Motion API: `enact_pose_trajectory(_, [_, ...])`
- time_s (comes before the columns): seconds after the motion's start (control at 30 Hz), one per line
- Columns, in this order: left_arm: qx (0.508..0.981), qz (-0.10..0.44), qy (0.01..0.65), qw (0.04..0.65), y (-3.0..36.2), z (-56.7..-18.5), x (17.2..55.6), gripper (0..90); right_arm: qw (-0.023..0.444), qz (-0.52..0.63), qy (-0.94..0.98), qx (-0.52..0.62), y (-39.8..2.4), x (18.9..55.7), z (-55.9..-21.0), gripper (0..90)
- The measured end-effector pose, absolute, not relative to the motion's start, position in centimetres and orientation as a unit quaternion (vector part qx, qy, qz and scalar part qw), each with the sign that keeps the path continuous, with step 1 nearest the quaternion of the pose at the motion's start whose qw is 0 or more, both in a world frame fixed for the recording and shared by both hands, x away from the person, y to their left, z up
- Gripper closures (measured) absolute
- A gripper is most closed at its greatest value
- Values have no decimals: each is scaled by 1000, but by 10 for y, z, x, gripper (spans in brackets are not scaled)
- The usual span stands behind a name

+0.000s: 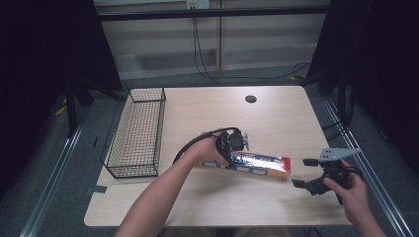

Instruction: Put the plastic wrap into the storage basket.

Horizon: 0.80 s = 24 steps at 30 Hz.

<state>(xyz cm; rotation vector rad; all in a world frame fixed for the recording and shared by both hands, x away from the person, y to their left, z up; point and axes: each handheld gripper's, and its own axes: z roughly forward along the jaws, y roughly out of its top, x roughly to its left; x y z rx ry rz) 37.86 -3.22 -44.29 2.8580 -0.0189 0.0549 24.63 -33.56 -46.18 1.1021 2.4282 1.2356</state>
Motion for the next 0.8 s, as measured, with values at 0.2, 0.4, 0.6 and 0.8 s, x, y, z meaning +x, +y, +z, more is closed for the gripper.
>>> enact_pose_trajectory(0.2, [988,19,25,148,-30,-444,374,407,101,420,820,375,-336,246,-462,49])
enact_pose_trajectory(0.4, [988,7,17,156,-28,-445,378,391,101,420,820,375,-336,246,-461,49])
enact_pose_trajectory(0.6, [987,-9,25,156,-30,-447,383,379,102,421,820,374,-335,247,-461,49])
enact_pose_trajectory(0.8, [988,-3,40,152,-40,-446,378,426,102,424,819,373,-336,248,-460,49])
